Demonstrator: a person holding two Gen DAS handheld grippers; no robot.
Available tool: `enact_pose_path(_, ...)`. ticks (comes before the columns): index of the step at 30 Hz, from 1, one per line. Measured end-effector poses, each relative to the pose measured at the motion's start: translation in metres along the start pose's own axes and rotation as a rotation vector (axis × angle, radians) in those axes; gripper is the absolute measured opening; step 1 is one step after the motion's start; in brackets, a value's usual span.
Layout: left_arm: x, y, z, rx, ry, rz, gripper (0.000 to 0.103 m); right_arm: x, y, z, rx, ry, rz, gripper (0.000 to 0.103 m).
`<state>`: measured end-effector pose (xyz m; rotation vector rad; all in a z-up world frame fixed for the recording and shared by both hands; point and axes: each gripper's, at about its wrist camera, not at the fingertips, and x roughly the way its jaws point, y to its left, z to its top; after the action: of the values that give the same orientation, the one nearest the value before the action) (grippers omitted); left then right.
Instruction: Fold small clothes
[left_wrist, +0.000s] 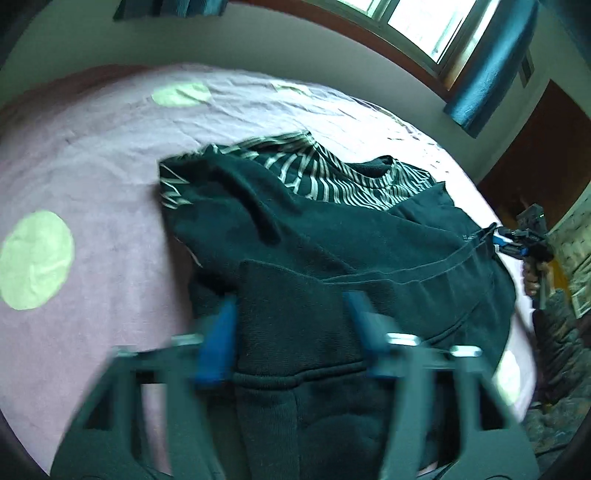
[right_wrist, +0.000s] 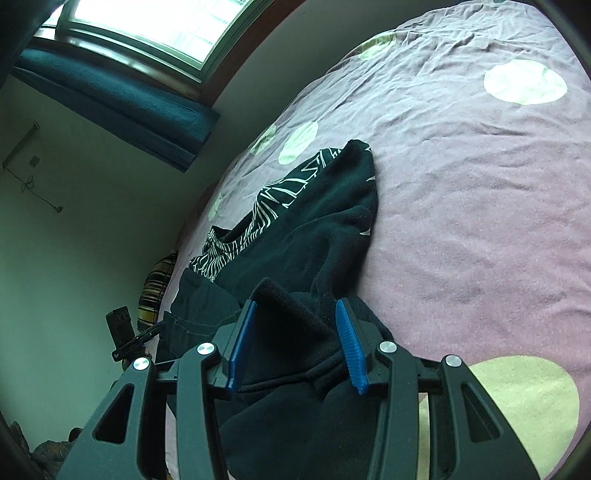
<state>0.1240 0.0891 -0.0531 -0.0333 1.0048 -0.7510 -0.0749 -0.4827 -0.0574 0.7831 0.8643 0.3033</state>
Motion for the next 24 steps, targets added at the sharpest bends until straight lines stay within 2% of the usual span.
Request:
enact_pose_path(3, 0.006, 0.004, 0.0, -0.015, 0.025, 0.025, 0.017, 0.0, 0.001, 0.002, -0.004, -0.007, 0.003, 0.045)
enact_pose_path(5, 0.002, 0.005, -0.001, -0.022, 0.011, 0.021, 0.015, -0.003, 0.002, 0.004, -0.018, -0.019, 0.0, 0.045)
enact_pose_path(7, -0.001, 0.005, -0.001, -0.031, -0.004, 0.009, 0.015, -0.005, 0.001, 0.007, -0.026, -0.028, 0.009, 0.045)
enact_pose_path(10, 0.0, 0.002, -0.001, -0.01, 0.002, 0.033, 0.016, -0.004, 0.003, 0.012, -0.055, -0.025, -0.002, 0.045)
enact_pose_path(14, 0.004, 0.001, 0.001, -0.02, 0.003, 0.049, 0.03, 0.002, 0.009, 0.017, -0.124, -0.001, -0.017, 0.045)
enact_pose_path(17, 0.008, -0.002, 0.002, -0.02, 0.015, 0.043, 0.029, 0.008, 0.012, 0.016, -0.16, 0.015, -0.033, 0.045)
enact_pose_path(19, 0.009, -0.003, 0.002, -0.019, 0.017, 0.065, 0.017, 0.01, 0.017, 0.013, -0.208, 0.002, -0.082, 0.032)
enact_pose_path(20, 0.008, -0.004, 0.002, -0.02, 0.013, 0.073, 0.011, 0.01, 0.021, 0.01, -0.233, -0.006, -0.089, 0.014)
enact_pose_path(24, -0.007, -0.002, -0.001, -0.057, -0.047, 0.055, 0.007, 0.006, 0.035, 0.001, -0.29, -0.039, -0.149, 0.007)
